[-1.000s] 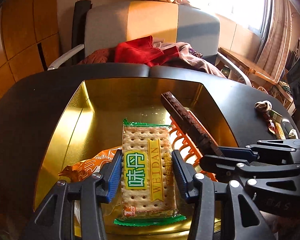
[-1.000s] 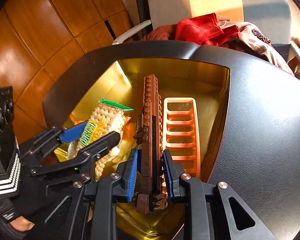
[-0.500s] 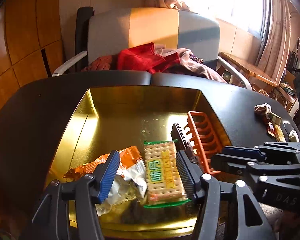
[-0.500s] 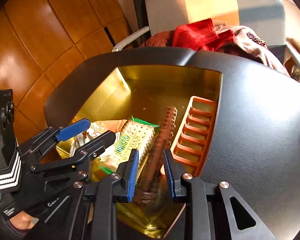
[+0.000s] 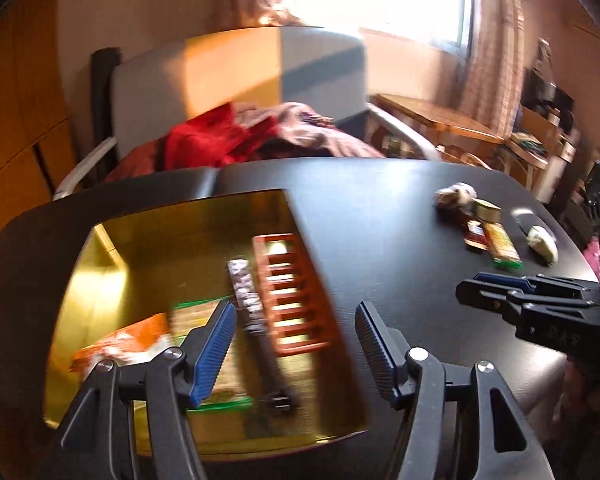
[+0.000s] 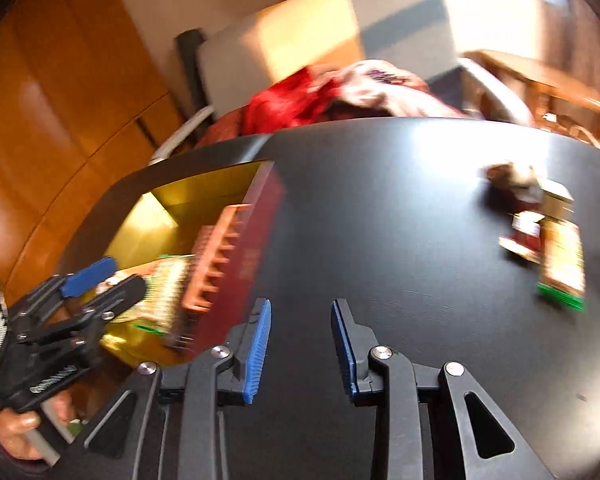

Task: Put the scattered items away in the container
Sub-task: 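Move both grippers back over the remaining items on the table, then grasp the green-white box with the left gripper while the right gripper grasps another cracker pack, then carry the green-white box and WEIDAN cracker pack toward the gold box with both grippers, then lower the box and cracker pack into the gold box, opening both grippers, then move both grippers back over the remaining items on the table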

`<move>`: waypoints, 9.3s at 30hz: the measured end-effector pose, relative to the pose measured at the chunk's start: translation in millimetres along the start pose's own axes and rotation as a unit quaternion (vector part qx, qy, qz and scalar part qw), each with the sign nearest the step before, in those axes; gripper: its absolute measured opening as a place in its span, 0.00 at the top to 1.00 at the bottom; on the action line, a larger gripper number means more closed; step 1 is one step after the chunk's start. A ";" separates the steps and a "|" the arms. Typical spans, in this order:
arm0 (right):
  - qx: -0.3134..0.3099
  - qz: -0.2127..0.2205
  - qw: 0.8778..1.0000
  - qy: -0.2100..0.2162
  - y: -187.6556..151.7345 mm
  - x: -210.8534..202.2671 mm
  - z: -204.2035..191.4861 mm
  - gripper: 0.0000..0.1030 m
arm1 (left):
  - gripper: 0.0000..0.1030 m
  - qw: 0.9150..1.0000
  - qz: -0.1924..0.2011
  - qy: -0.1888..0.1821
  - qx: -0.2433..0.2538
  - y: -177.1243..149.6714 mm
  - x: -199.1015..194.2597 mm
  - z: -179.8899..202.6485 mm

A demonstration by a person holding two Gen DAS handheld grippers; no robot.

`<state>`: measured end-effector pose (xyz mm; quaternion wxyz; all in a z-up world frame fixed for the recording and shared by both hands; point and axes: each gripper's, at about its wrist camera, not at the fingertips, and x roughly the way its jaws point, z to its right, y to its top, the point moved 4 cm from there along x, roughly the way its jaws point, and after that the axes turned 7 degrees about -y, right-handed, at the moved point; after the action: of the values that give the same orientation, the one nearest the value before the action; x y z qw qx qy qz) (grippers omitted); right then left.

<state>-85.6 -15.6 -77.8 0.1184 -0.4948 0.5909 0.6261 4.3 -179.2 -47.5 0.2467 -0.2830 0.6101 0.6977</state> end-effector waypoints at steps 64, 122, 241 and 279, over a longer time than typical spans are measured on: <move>0.154 -0.016 0.988 0.025 -31.9 -24.9 204.8 0.43 | 0.35 0.976 -0.126 -0.176 0.031 82.5 141.4 171.3; 0.017 -0.053 0.992 -0.117 -40.0 0.8 177.6 0.46 | 0.44 0.975 -0.126 -0.168 0.066 -8.4 115.0 130.3; -0.075 -0.068 0.988 0.120 22.0 69.1 -164.5 0.50 | 0.69 0.987 -0.009 0.063 -0.150 -38.0 7.4 -140.1; 0.283 0.035 0.952 -0.111 -95.8 -68.1 228.5 0.33 | 0.58 0.975 -0.113 -0.155 0.108 22.9 121.7 180.7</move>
<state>-92.1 236.2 -128.7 0.2960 -0.3476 0.7438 0.4881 -115.9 -3.3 -98.7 0.4447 -0.2104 0.6005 0.6304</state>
